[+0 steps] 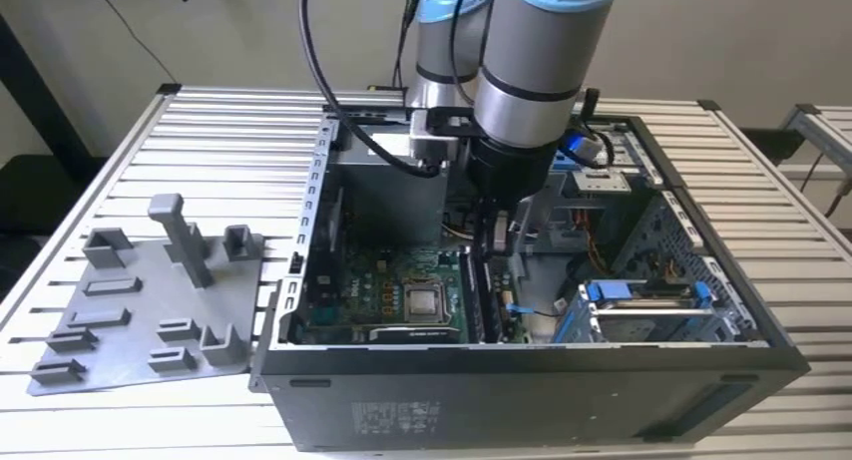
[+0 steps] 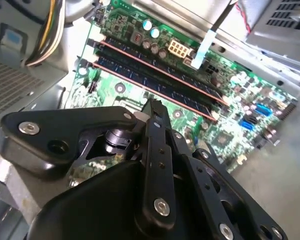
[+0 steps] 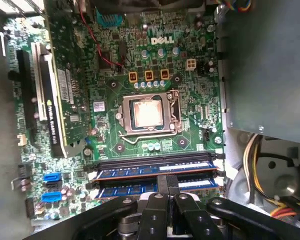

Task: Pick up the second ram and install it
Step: 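Press down the second ram until it locks into place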

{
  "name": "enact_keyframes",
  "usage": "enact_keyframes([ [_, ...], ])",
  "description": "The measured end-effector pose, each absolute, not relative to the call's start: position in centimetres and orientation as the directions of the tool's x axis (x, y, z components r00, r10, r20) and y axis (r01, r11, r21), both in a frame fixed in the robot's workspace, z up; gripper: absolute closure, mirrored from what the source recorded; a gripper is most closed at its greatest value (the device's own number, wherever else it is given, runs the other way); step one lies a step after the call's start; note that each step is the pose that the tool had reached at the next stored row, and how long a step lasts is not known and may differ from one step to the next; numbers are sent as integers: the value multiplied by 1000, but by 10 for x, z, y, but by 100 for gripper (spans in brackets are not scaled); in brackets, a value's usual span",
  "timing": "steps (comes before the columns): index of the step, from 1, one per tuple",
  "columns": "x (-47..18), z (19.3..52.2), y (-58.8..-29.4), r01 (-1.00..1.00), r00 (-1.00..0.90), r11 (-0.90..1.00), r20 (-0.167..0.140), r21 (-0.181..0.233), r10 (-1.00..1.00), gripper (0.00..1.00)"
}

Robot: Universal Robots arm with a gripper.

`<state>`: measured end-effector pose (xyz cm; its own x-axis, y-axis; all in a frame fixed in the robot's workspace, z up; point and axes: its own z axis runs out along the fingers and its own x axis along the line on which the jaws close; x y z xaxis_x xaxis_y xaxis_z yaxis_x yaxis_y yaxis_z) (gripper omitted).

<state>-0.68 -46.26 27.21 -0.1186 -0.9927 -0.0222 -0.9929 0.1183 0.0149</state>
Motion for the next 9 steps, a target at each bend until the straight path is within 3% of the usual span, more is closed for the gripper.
enact_keyframes([
  [9, -7, 277, -463, -993, -119, 118, -27, 15, -993, 89],
])
